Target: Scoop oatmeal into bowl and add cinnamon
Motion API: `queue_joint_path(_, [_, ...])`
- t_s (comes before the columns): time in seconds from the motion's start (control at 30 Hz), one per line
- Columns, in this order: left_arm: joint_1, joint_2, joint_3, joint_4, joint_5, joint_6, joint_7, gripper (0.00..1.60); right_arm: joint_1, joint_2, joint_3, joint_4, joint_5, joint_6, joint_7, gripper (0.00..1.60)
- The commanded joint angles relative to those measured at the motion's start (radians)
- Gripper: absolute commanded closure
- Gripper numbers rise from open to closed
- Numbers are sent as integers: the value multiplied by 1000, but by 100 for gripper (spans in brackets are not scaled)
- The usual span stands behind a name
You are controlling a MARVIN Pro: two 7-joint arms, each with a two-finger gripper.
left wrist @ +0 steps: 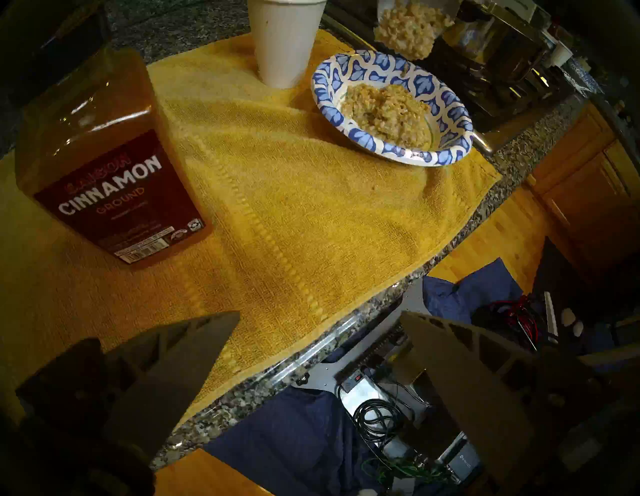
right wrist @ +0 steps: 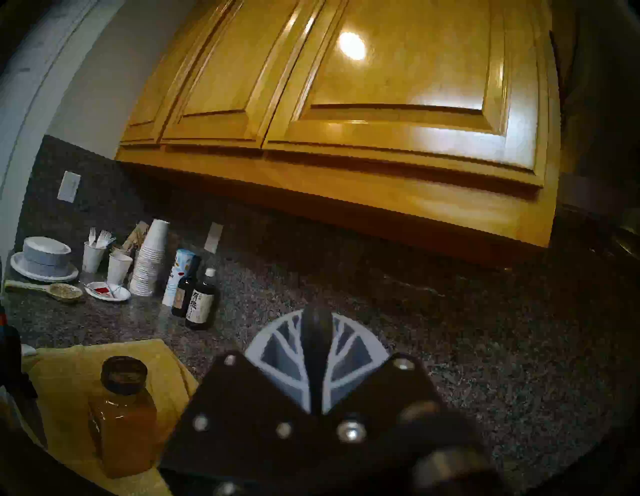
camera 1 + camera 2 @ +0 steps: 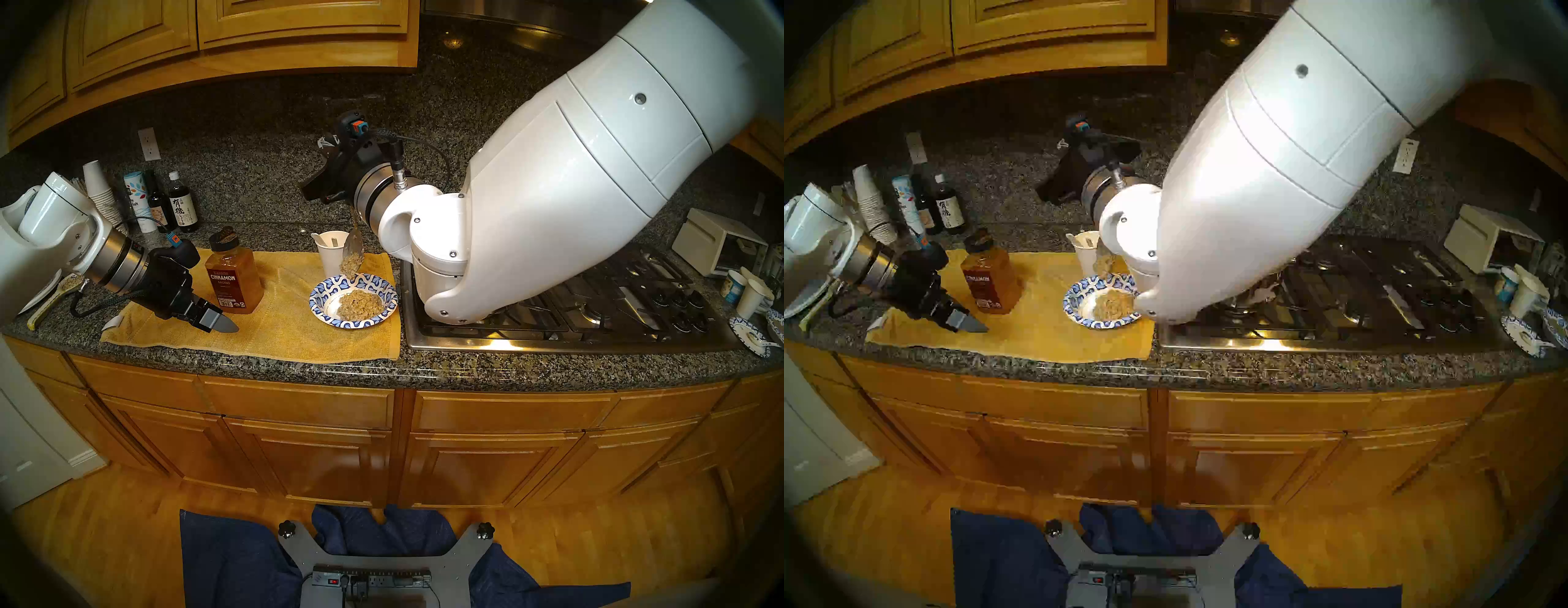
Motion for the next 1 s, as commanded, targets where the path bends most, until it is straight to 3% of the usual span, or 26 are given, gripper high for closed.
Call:
queue_joint_path(0.0, [-26,-2,-24,2,-1,-3,1,0,-12,1,-17,-20,-34,-2,-69,160])
queue_joint_path(0.2, [-25,-2,-24,2,-1,-3,1,0,-25,6,-42,-35,-51,-2,-73,160])
queue_joint_path(0.67, [-24,-2,-24,2,-1,-5,1,0,30,61,-41,74,-66,-2,-80,160])
queue_joint_path(0.97, [-25,-2,-25,2,-1,-5,1,0,-6,58,-33,35,-85,-2,-85,160])
